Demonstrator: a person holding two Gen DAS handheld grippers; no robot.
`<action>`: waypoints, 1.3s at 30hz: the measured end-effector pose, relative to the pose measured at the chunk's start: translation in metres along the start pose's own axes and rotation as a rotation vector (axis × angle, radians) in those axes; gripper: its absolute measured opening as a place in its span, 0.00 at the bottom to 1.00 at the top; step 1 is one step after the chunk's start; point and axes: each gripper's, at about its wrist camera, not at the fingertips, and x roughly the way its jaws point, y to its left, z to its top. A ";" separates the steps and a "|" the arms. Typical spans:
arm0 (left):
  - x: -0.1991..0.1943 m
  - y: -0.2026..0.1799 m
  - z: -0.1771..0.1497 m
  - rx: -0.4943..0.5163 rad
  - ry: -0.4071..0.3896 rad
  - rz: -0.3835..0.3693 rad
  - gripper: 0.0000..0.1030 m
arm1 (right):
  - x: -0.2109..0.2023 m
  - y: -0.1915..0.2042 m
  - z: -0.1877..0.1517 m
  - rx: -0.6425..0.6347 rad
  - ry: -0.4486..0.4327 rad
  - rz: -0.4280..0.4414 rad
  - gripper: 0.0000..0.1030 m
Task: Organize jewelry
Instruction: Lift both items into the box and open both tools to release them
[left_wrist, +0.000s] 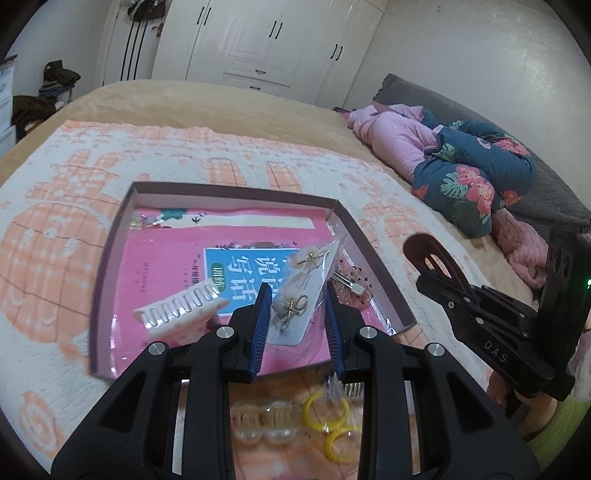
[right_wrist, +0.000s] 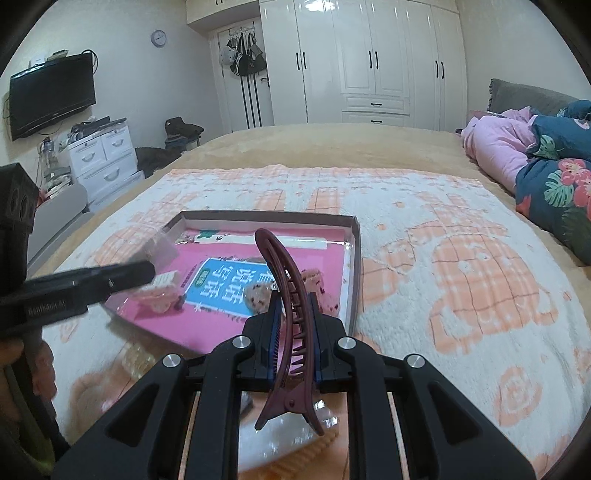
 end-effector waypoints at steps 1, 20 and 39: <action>0.004 0.000 0.000 -0.002 0.005 0.003 0.19 | 0.003 -0.001 0.002 0.000 0.003 -0.001 0.13; 0.057 0.012 0.001 -0.038 0.094 0.011 0.22 | 0.082 -0.012 0.021 0.003 0.123 -0.069 0.13; 0.031 0.012 -0.005 -0.038 0.032 0.002 0.39 | 0.086 -0.016 0.009 0.023 0.136 -0.072 0.36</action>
